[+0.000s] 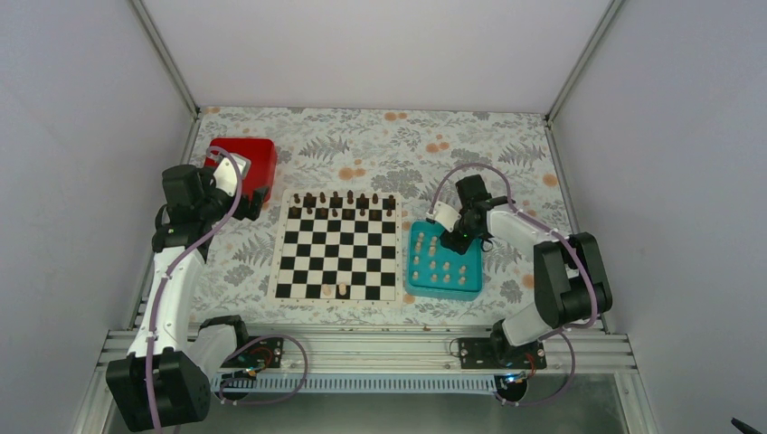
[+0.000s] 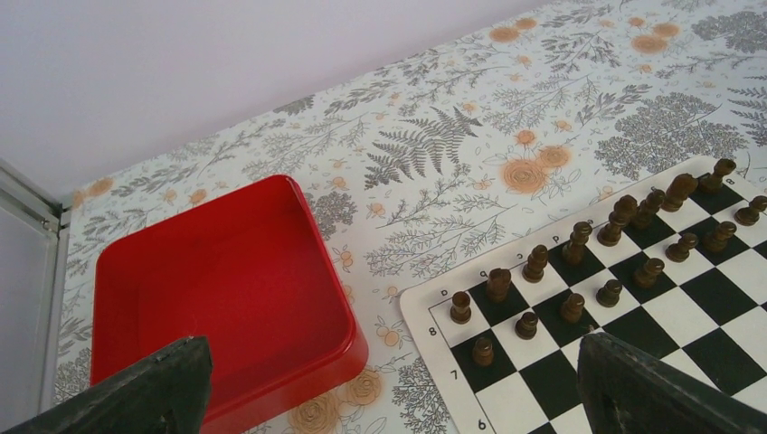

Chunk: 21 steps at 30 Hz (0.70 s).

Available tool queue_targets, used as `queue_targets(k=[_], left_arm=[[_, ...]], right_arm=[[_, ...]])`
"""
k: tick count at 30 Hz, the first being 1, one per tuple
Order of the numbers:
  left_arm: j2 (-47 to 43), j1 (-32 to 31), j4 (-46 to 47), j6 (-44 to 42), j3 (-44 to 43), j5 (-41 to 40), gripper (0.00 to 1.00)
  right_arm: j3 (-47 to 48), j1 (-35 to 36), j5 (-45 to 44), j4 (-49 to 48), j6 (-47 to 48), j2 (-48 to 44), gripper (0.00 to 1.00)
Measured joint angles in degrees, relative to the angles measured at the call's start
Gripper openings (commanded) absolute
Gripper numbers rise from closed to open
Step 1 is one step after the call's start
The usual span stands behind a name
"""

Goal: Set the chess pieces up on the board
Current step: Pick up the chess piece from the storage box.

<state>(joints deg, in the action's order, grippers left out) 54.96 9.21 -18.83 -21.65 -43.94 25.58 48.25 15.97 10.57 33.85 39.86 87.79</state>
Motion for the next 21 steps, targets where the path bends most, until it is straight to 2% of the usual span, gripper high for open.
queue_targets(k=[3,16,21], left_arm=[[0.0,0.0,0.0,0.0,0.0,0.0,1.0],[0.0,0.0,0.0,0.0,0.0,0.4,1.0],[0.0,0.1,0.0,0.0,0.0,0.6,1.0]], right_arm=[[-0.1,0.0,-0.2,-0.3,0.0,0.0,0.34],[-0.1,0.0,-0.3,-0.9,-0.2,0.3,0.08],[-0.1,0.0,-0.4,-0.6,-0.3,0.1,0.05]])
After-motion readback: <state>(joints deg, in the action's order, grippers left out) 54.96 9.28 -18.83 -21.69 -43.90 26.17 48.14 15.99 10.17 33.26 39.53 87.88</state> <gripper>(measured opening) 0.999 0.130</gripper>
